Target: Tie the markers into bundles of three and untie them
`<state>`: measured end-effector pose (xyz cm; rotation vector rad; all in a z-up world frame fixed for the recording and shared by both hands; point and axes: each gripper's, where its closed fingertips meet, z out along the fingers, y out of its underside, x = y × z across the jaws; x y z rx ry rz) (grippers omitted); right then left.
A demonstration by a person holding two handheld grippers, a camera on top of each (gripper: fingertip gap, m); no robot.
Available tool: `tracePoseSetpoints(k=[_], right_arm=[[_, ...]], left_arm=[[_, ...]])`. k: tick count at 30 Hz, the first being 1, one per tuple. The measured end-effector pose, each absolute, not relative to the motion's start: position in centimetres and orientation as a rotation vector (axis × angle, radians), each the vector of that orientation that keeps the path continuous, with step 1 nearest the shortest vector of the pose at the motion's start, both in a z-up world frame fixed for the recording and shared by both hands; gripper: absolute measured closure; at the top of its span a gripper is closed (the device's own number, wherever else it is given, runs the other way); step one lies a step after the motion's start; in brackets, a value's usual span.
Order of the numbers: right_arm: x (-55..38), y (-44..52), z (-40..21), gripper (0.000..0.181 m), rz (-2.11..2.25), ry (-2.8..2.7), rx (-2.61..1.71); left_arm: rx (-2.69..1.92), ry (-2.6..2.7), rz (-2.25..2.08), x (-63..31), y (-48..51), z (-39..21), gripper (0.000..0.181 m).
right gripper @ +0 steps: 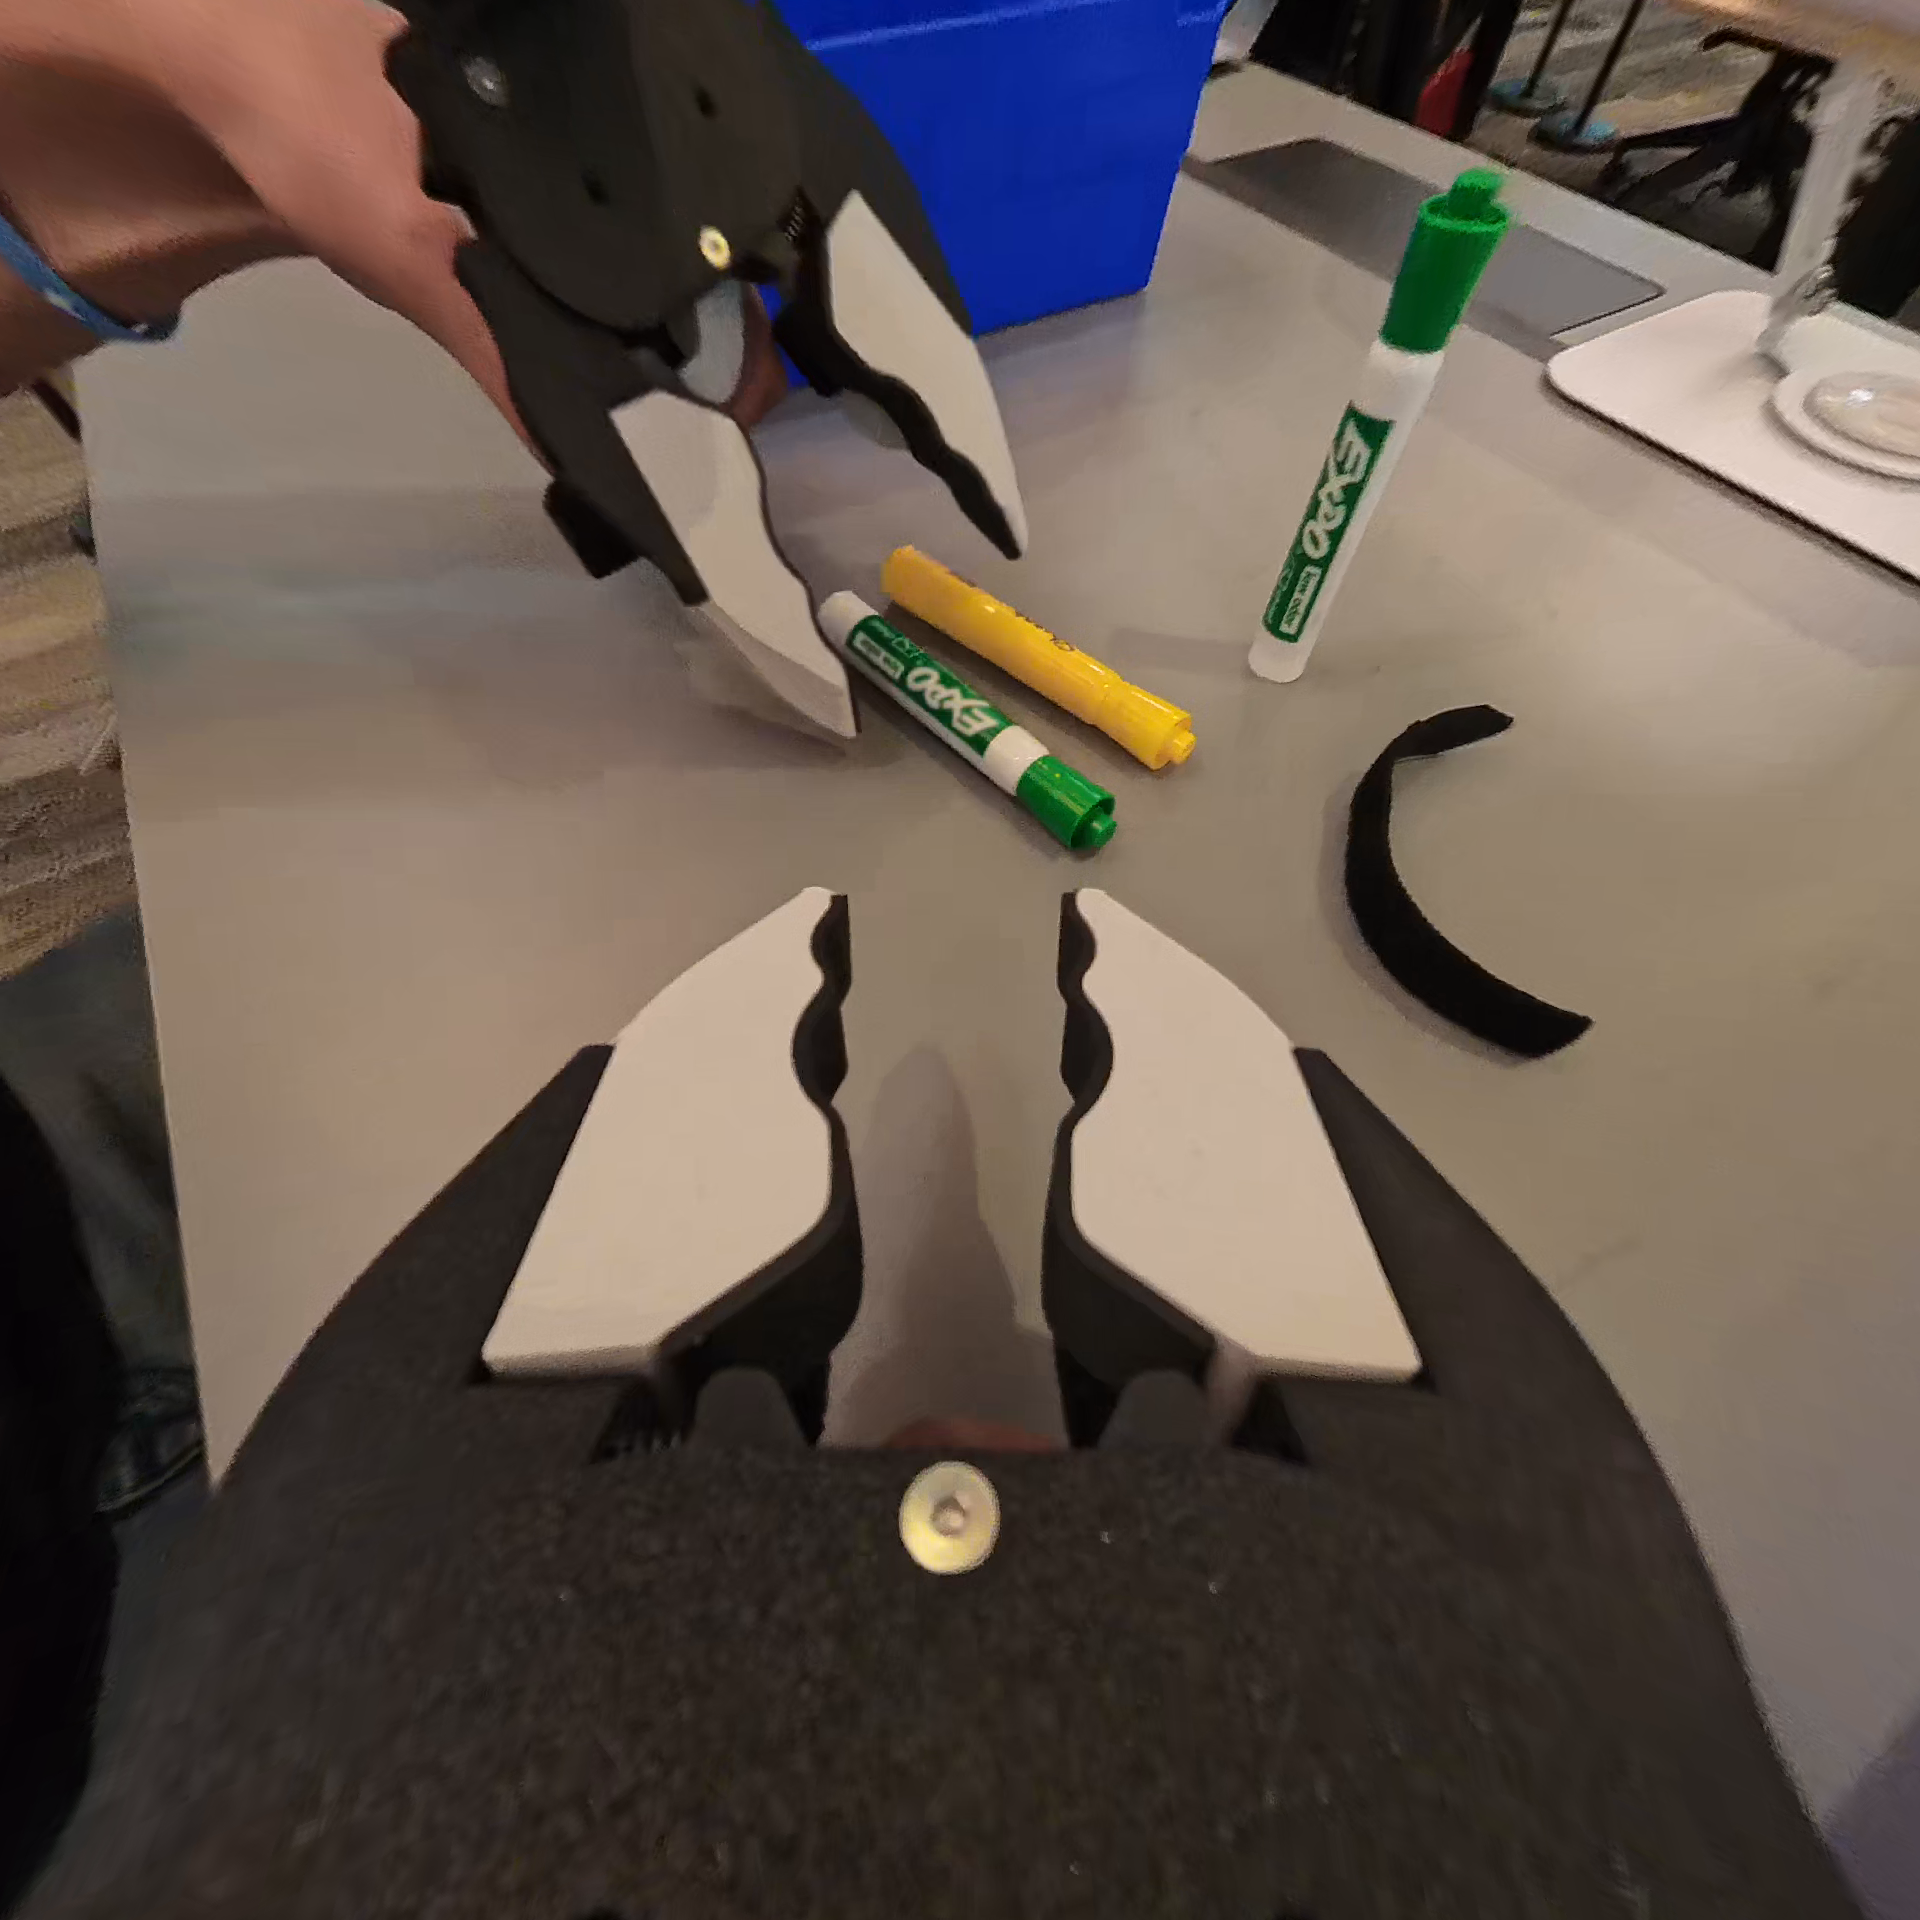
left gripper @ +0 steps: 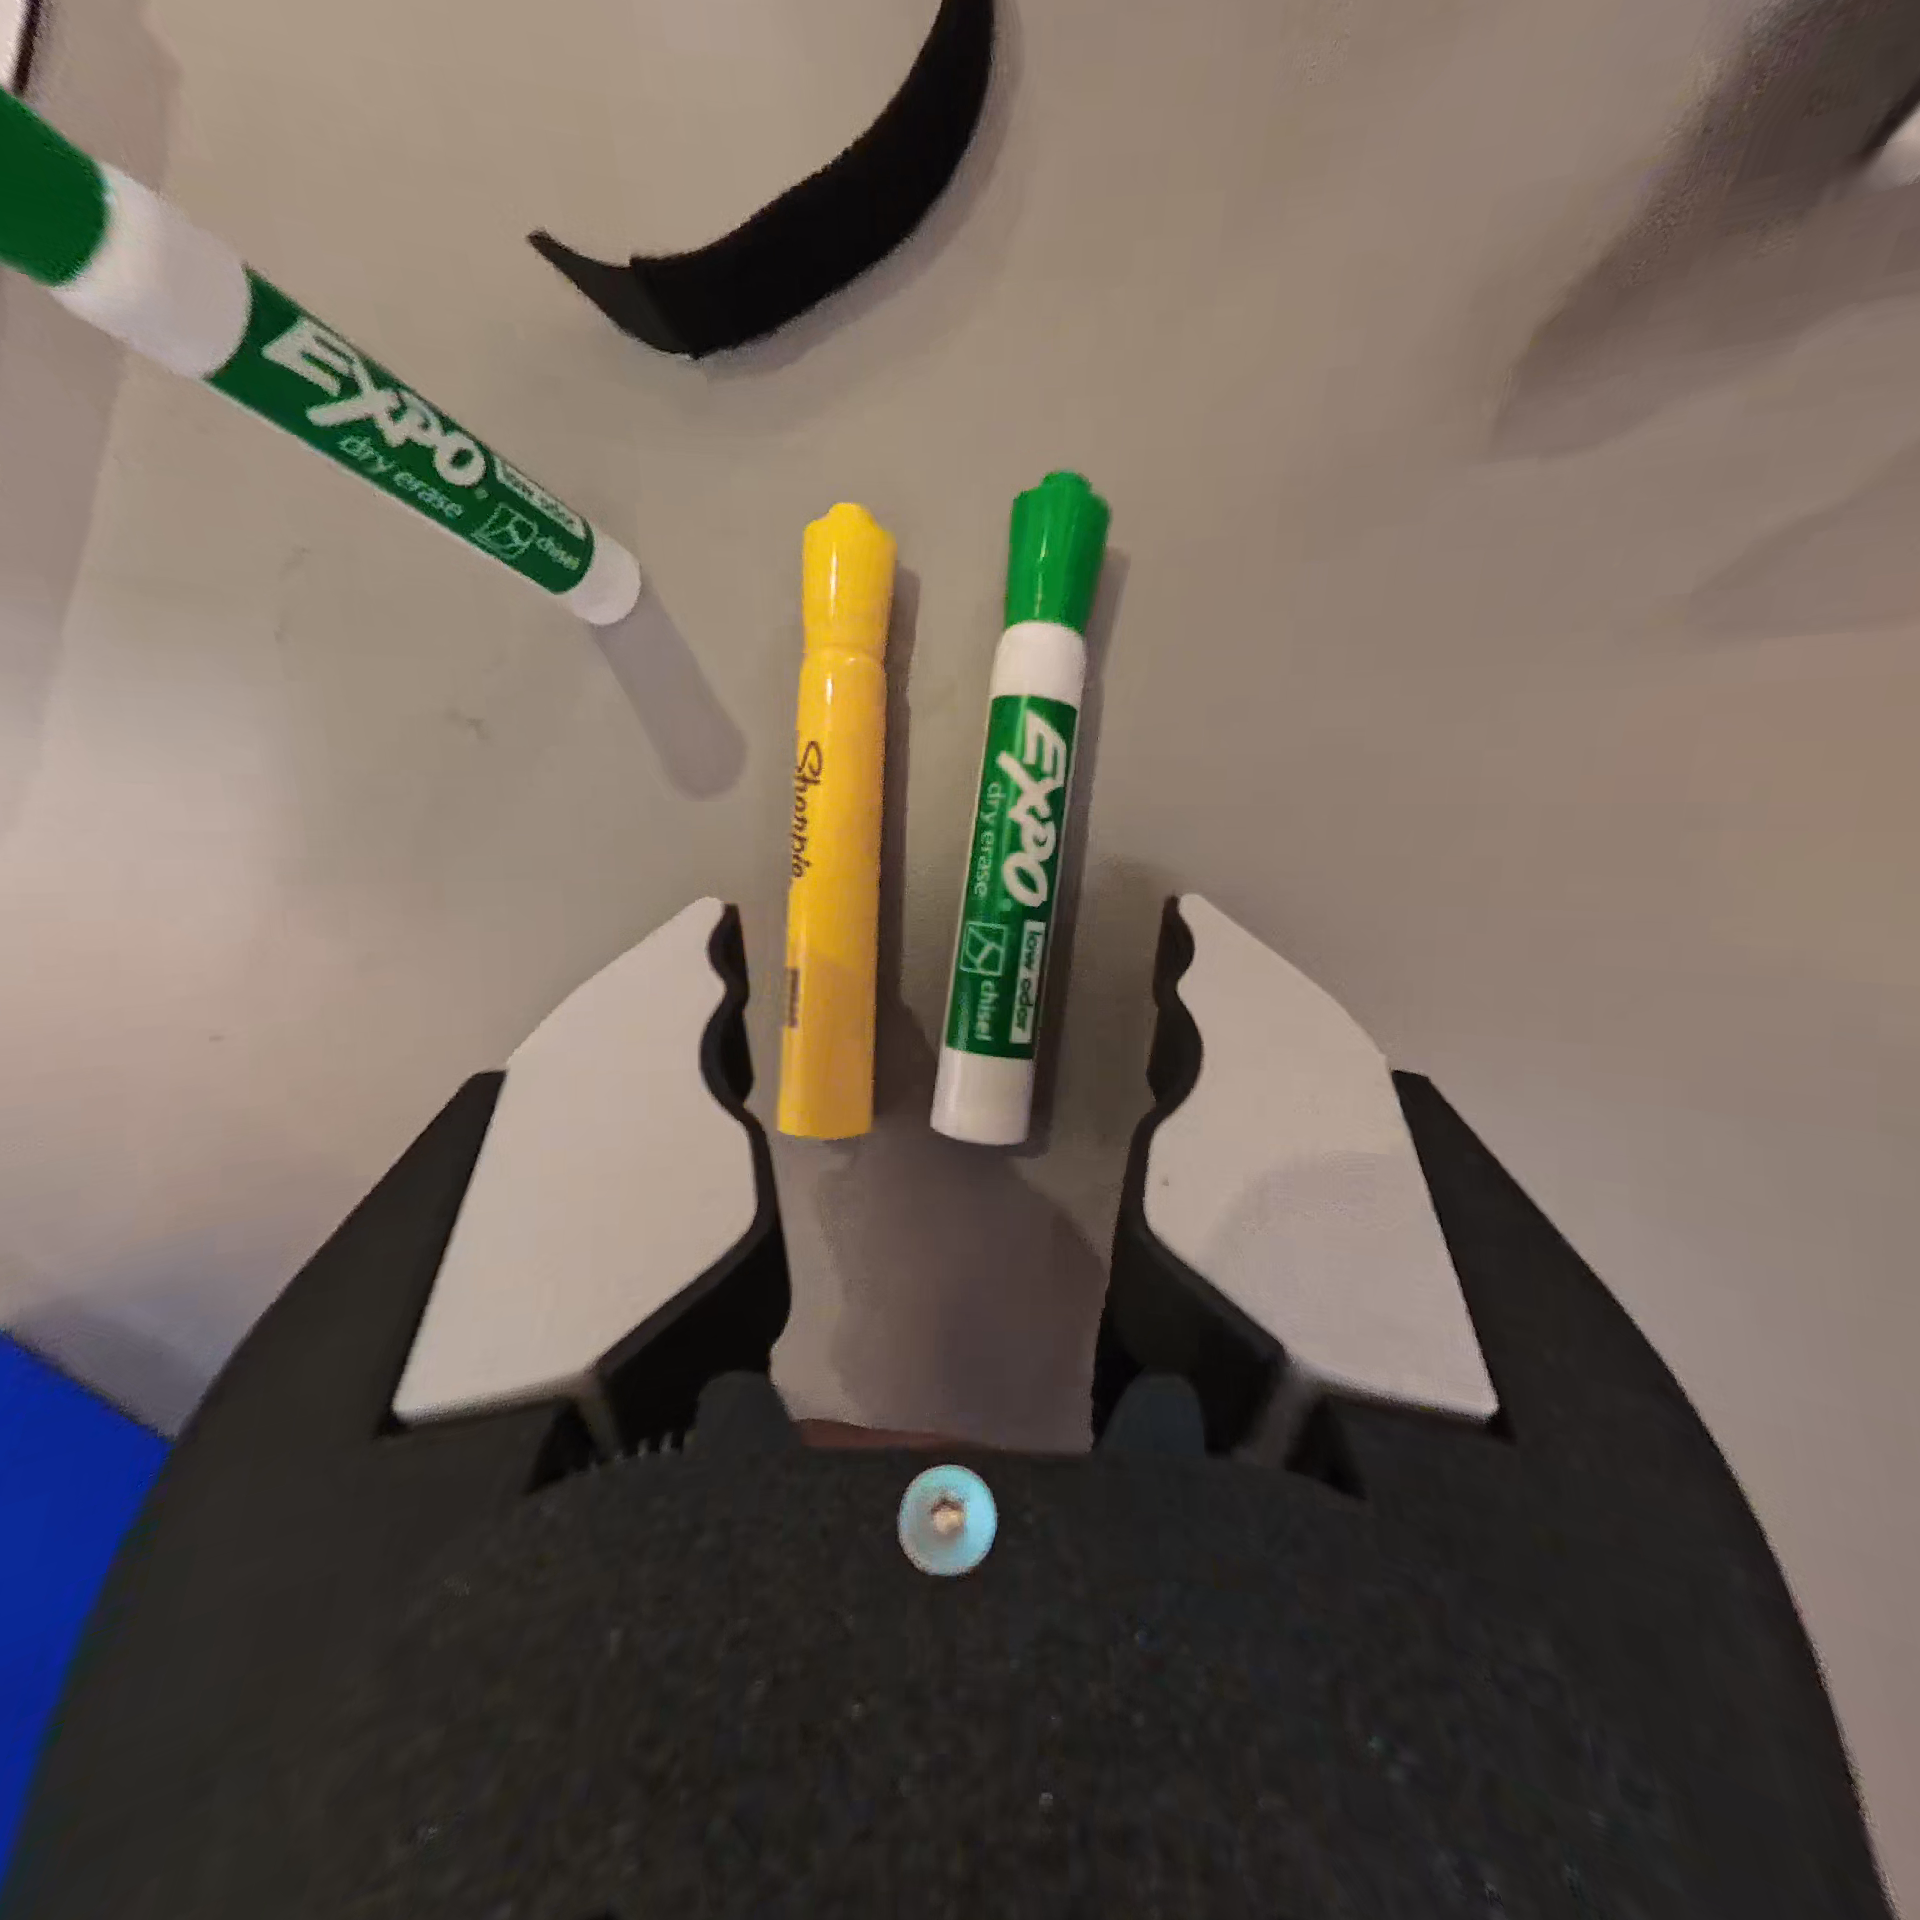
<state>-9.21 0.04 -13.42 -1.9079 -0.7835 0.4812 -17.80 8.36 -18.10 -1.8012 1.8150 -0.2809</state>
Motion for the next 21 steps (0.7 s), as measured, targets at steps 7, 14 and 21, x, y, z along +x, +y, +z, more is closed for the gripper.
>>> tracePoseSetpoints(k=[7, 14, 21], right_arm=[[-7.9, -0.6, -12.4, 0.145, 0.537, -0.751, -1.884], [-8.5, -1.1, -12.5, 0.146, 0.578, -0.78, -1.876], [-8.6, -1.2, -12.6, 0.146, 0.596, -0.788, -1.878]], left_arm=[[-1.908, 1.933, -0.306, -16.8, 9.5, -19.3, 0.119], [-2.009, 2.051, -0.318, -16.7, 8.8, -19.7, 0.137], [-2.047, 2.088, -0.3, -16.8, 8.7, -19.6, 0.137]])
